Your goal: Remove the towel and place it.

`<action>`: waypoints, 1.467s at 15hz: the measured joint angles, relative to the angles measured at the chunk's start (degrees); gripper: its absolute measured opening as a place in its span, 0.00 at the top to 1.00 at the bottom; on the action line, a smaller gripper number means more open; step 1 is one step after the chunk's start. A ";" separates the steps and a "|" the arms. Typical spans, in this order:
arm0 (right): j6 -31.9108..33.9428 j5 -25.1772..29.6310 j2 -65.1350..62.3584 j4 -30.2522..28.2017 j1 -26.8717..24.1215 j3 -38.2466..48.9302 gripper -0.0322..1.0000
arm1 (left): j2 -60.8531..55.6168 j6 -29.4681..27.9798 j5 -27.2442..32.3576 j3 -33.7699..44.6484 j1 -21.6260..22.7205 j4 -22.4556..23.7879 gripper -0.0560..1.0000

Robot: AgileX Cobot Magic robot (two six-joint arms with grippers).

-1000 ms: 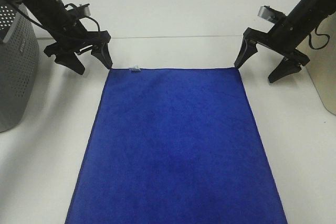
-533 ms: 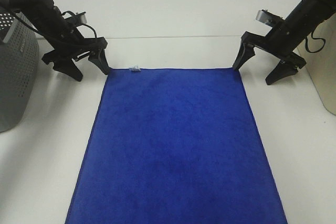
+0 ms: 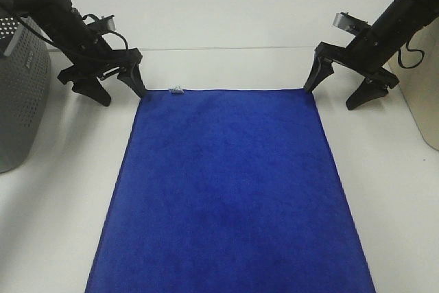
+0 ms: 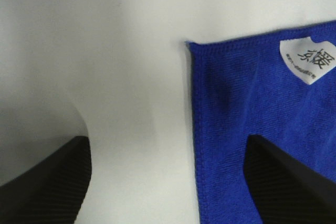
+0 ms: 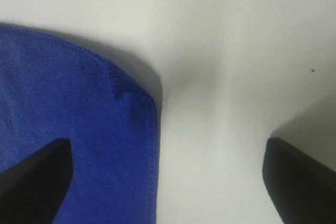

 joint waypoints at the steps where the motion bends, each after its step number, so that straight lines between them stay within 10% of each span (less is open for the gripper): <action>1: -0.40 -0.46 0.00 0.23 0.00 0.00 0.06 | 0.00 0.06 -0.17 0.00 -0.46 -0.11 0.25; 11: -3.90 -3.15 2.92 8.08 4.87 -1.03 0.22 | 2.46 0.40 -7.22 -0.97 -6.76 -6.70 0.33; 18: -5.21 -6.07 3.61 4.41 4.81 -0.86 0.86 | 3.44 1.83 -8.65 -0.97 -6.99 -6.36 0.93; 22: -8.19 -7.51 3.61 4.41 4.87 -0.74 0.96 | 3.44 2.58 -9.34 -0.97 -7.05 -5.96 0.95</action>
